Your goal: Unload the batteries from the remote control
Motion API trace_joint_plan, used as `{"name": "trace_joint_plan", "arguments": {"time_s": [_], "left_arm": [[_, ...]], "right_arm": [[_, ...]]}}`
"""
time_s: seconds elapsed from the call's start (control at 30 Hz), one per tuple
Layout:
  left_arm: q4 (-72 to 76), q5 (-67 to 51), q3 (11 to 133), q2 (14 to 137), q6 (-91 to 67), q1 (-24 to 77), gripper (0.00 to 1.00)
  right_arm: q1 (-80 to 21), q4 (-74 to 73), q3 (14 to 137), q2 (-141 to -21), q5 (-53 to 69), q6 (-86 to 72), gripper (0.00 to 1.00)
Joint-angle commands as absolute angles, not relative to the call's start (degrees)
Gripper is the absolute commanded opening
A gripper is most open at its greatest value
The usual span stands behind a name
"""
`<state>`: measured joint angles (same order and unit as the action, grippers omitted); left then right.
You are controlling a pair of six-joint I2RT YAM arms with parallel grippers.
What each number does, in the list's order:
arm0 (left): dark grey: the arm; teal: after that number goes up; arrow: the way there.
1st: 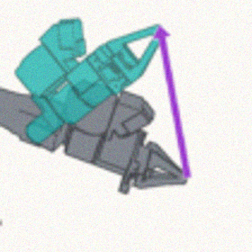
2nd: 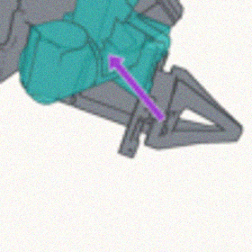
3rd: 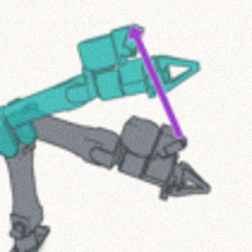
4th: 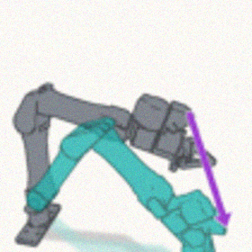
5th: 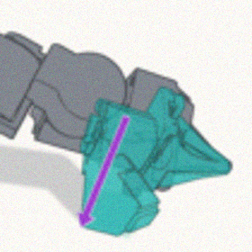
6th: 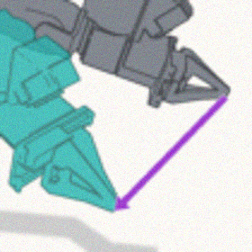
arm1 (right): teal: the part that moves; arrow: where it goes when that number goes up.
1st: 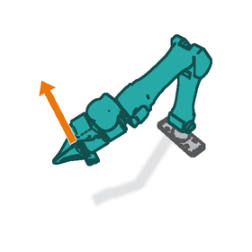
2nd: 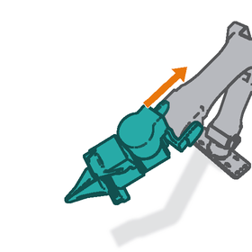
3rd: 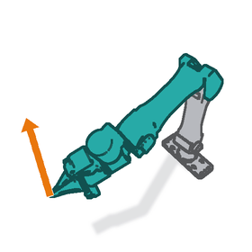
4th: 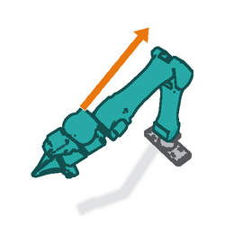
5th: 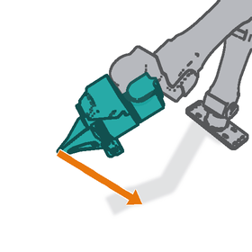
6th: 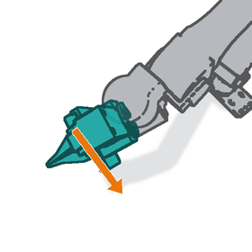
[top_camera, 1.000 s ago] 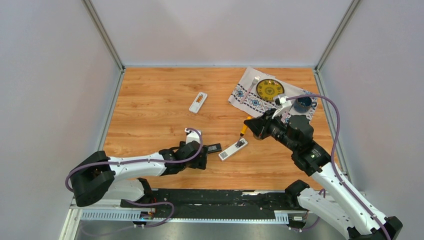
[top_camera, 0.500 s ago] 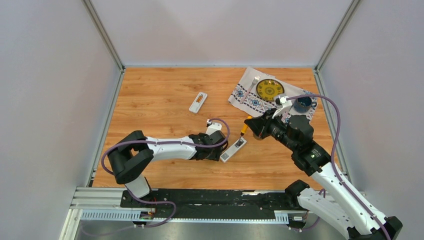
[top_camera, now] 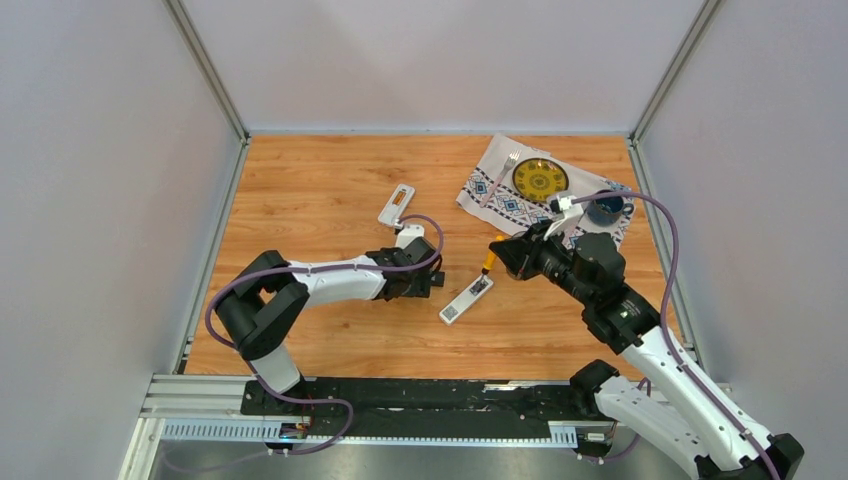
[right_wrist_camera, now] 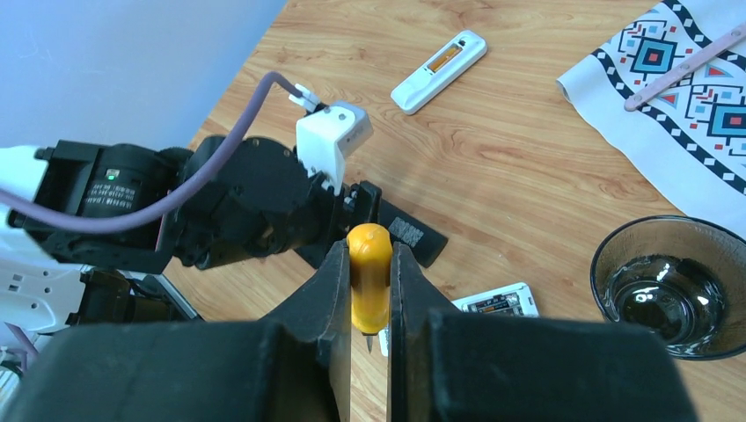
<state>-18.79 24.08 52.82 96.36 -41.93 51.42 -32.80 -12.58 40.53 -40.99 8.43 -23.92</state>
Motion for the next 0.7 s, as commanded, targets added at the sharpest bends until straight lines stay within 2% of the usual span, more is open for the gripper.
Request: {"name": "trace_joint_plan", "arguments": {"time_s": [0.0, 0.2, 0.43, 0.53, 0.67], "left_arm": [[-15.03, 24.87, 55.01, 97.38, -37.89, 49.49, 0.77], [-12.94, 21.98, 57.4, 97.39, -35.07, 49.39, 0.78], [5.08, 6.62, 45.89, 86.68, -32.7, 50.53, 0.77], [4.23, 7.73, 46.14, 86.31, -30.07, 54.3, 0.77], [-1.04, 11.86, 52.45, 90.78, -27.07, 60.8, 0.77]], "right_arm": [[-32.52, -9.93, 40.25, -39.29, 8.17, -23.99, 0.0], [-32.52, -10.02, 39.99, -38.85, 8.61, -24.43, 0.0], [-32.43, -11.77, 40.25, -38.06, 7.13, -22.85, 0.0], [-32.34, -12.04, 40.34, -37.71, 6.86, -22.59, 0.0], [-32.26, -12.13, 40.25, -37.27, 7.21, -22.94, 0.0]]}}
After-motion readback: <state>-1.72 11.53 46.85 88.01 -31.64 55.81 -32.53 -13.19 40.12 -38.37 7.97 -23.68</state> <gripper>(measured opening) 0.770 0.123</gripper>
